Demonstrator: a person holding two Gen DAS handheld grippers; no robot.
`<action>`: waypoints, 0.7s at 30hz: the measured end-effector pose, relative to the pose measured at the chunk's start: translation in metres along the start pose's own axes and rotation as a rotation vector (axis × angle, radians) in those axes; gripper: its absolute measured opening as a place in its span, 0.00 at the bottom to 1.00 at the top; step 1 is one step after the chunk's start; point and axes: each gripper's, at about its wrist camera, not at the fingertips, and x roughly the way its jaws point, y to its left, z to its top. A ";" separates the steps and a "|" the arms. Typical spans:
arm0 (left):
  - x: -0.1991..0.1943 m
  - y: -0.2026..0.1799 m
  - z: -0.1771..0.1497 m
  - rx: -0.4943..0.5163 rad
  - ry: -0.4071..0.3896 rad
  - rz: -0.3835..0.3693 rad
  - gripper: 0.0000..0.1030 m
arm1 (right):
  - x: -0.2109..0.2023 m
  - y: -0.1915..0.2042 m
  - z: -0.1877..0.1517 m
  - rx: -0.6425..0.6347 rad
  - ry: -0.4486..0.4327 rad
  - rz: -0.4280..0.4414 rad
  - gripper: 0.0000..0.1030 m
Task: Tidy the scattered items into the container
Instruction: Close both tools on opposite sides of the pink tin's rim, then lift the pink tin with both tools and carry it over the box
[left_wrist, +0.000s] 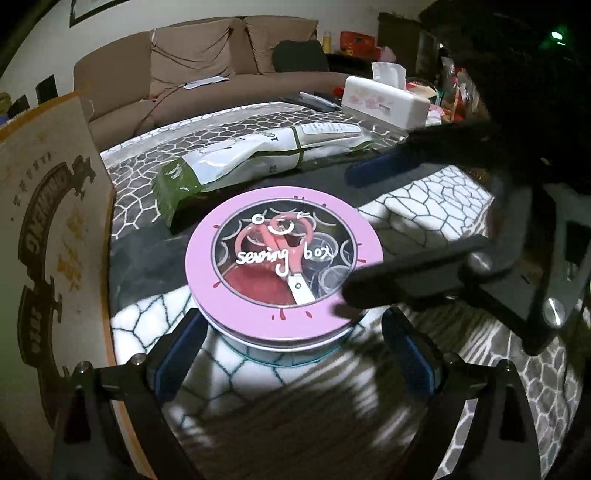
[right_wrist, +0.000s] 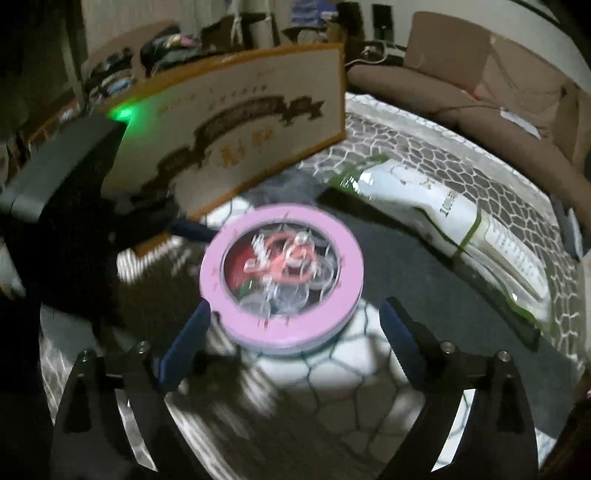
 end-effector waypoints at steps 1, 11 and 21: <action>0.001 0.001 0.001 -0.010 -0.001 -0.002 0.96 | 0.003 -0.004 0.002 0.028 -0.007 0.018 0.93; 0.015 -0.013 -0.005 -0.025 0.087 0.033 1.00 | 0.048 -0.005 0.008 0.187 0.152 0.115 1.00; 0.025 0.016 -0.010 -0.184 0.072 0.016 1.00 | 0.051 -0.004 0.004 0.173 0.073 0.084 1.00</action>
